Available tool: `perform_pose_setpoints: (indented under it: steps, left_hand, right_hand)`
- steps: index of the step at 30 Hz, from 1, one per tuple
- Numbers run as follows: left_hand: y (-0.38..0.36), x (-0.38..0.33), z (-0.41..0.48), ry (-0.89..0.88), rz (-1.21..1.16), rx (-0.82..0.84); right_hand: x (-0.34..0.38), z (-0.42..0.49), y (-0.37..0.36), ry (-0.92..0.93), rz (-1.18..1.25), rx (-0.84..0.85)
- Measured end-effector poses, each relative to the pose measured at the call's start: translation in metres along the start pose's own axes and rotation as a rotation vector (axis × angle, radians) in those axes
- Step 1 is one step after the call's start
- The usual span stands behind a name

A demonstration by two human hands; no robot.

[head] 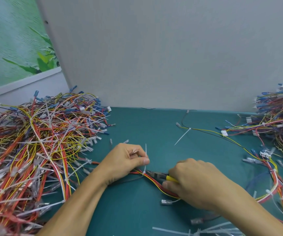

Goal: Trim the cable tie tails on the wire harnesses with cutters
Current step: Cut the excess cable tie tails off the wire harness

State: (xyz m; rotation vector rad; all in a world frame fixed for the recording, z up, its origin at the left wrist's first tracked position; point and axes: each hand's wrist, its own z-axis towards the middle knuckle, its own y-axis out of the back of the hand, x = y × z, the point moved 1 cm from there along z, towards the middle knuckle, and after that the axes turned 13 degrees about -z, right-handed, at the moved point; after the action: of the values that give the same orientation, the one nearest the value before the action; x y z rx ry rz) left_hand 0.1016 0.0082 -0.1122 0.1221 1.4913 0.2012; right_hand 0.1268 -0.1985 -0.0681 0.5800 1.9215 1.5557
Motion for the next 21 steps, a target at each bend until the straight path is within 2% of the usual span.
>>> perform_pose_setpoints:
  steps: [13, 21]
  left_hand:
    - [-0.0003, 0.0005, 0.0006, 0.002, -0.016, -0.002]
    - [-0.0004, -0.0007, -0.0001, -0.009, -0.015, -0.007]
  right_hand:
    - [-0.0008, -0.0008, 0.0083, -0.033, 0.021, 0.040]
    - [0.0022, 0.0019, 0.0094, 0.000, -0.046, 0.036]
